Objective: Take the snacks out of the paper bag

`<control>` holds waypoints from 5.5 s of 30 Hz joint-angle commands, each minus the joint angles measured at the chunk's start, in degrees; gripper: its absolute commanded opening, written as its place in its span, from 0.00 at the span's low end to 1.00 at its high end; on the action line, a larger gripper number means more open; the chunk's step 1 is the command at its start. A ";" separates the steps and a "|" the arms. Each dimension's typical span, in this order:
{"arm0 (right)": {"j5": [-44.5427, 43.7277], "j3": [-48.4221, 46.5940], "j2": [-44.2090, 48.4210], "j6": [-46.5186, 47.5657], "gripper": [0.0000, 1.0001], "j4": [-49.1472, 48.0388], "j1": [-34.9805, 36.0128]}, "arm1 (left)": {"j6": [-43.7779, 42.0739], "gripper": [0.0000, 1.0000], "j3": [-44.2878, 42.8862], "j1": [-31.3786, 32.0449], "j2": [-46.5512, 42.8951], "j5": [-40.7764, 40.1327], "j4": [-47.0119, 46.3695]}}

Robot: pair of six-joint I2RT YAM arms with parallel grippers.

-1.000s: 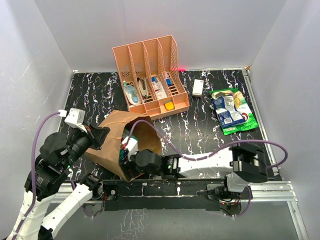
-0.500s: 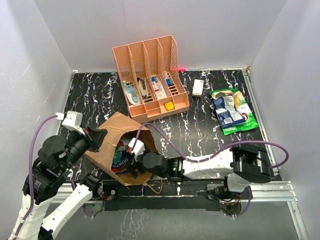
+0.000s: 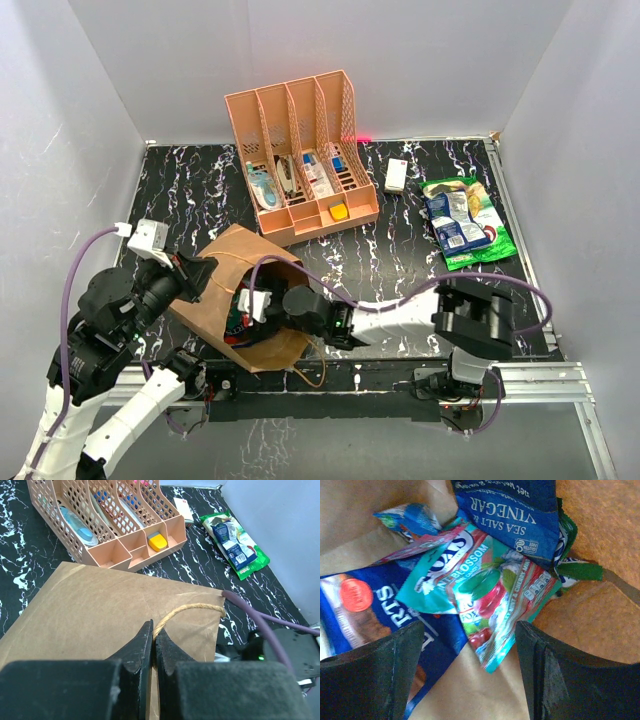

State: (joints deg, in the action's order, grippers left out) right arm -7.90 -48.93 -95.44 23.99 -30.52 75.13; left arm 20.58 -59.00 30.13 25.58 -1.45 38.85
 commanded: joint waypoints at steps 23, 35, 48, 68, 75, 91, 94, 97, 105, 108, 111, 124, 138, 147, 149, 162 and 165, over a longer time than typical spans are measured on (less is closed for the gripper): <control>-5.08 -17.51 -21.33 8.40 0.59 -5.86 -4.73 | -1.50 0.00 -1.34 0.19 0.26 1.86 -2.90; -1.22 -14.45 -13.07 0.89 0.17 -1.85 -4.78 | -0.71 0.00 -0.13 0.18 -0.85 1.96 -3.06; 6.80 -7.95 -0.72 -11.77 0.08 5.67 -4.64 | -0.91 0.00 0.81 0.14 -0.30 2.24 -4.21; 8.59 -3.77 14.62 -25.45 0.08 11.72 -4.64 | 1.33 0.00 1.19 0.18 0.61 -1.73 -5.15; 7.50 -4.71 22.93 -27.53 0.08 18.94 -4.64 | 1.73 0.00 1.24 0.14 1.29 -4.15 -5.14; -17.20 -13.38 41.52 -21.53 0.08 42.73 -4.73 | 2.80 0.00 1.17 0.16 1.81 -7.64 -3.53; -22.87 -14.98 42.56 -20.84 0.08 44.49 -4.72 | 2.73 0.00 1.17 0.13 1.75 -8.31 -2.99; -28.87 -15.77 42.79 -20.24 0.08 44.61 -4.81 | 2.71 0.00 1.00 0.14 1.58 -8.75 -2.83; -35.01 -14.42 38.09 -25.36 0.08 46.69 -21.43 | 3.15 0.00 1.30 0.11 1.24 -8.35 -2.81; -29.02 -11.05 35.55 -29.24 0.08 47.27 -34.40 | 3.30 0.00 1.06 0.18 1.18 -8.28 -2.82; -22.12 -7.77 32.10 -32.86 0.08 46.69 -45.71 | 3.65 0.00 1.17 0.17 0.87 -8.22 -2.79; -17.32 5.41 22.96 -39.35 0.08 41.12 -55.42 | 3.86 0.00 3.56 0.12 -0.98 -0.64 -5.67; -0.77 2.79 37.19 -41.54 0.66 45.69 -55.39 | 2.89 0.00 3.63 0.11 -1.91 1.76 -5.93; 26.89 11.25 45.07 -48.46 0.60 30.57 -54.97 | 3.33 0.00 3.89 0.16 -2.57 1.07 -5.37; 29.13 11.21 44.30 -50.35 0.59 29.96 -51.85 | 3.25 0.00 3.95 0.18 -2.39 1.42 -5.73; 4.24 4.40 36.90 -28.43 0.63 26.23 -4.86 | 3.33 0.00 4.20 0.18 -1.83 1.74 -5.91; 3.29 2.92 33.76 -20.65 0.68 25.05 -0.11 | 3.10 0.00 3.80 0.15 -1.77 1.55 -5.62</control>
State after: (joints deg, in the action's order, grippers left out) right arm 0.97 -42.26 -58.81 -9.61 0.99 70.28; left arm 24.08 -55.11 30.13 23.31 -0.58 34.28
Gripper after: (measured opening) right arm 0.642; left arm 0.013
